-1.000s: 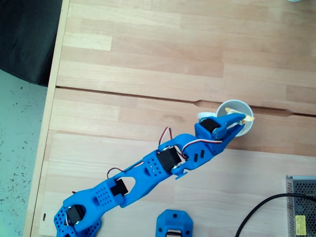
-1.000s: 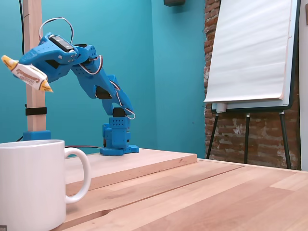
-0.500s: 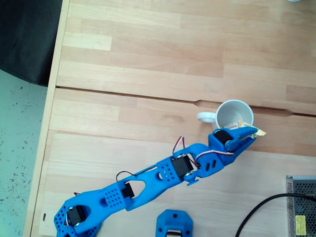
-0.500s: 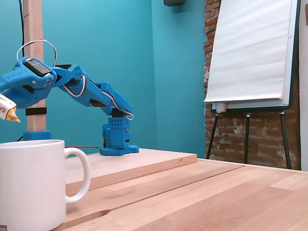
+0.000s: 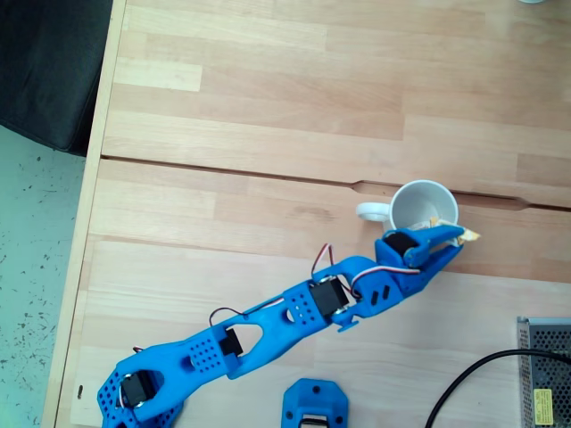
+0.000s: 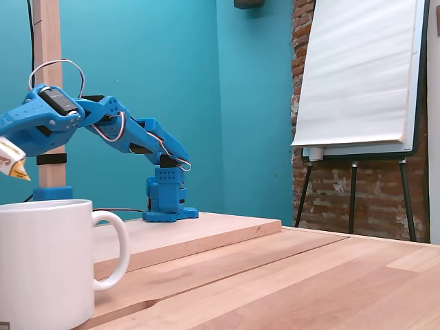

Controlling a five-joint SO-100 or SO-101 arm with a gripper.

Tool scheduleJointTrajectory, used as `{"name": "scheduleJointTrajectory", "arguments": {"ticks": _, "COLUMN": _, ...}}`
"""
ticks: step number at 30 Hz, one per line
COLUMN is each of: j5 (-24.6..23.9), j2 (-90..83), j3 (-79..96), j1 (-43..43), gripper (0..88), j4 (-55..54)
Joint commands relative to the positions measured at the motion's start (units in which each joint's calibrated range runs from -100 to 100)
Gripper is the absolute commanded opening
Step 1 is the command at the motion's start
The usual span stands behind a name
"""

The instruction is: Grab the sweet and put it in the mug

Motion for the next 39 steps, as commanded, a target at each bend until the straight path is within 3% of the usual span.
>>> {"name": "scheduleJointTrajectory", "arguments": {"ticks": 1, "j5": -0.05, "j2": -2.19, "j3": -2.87, "j1": -1.33, "gripper": 0.0, "j4": -1.06}}
{"name": "scheduleJointTrajectory", "arguments": {"ticks": 22, "j5": 0.34, "j2": -2.7, "j3": -3.14, "j1": -3.01, "gripper": 0.0, "j4": -1.14}}
{"name": "scheduleJointTrajectory", "arguments": {"ticks": 27, "j5": 0.34, "j2": -2.7, "j3": -3.14, "j1": -3.01, "gripper": 16.0, "j4": -1.22}}
{"name": "scheduleJointTrajectory", "arguments": {"ticks": 33, "j5": -0.2, "j2": -2.7, "j3": -3.14, "j1": -2.93, "gripper": 29.1, "j4": -1.22}}
{"name": "scheduleJointTrajectory", "arguments": {"ticks": 36, "j5": -0.29, "j2": -2.79, "j3": -3.14, "j1": -2.93, "gripper": 29.1, "j4": -1.22}}
{"name": "scheduleJointTrajectory", "arguments": {"ticks": 39, "j5": -0.29, "j2": -2.88, "j3": -3.41, "j1": -2.86, "gripper": 22.8, "j4": -1.14}}
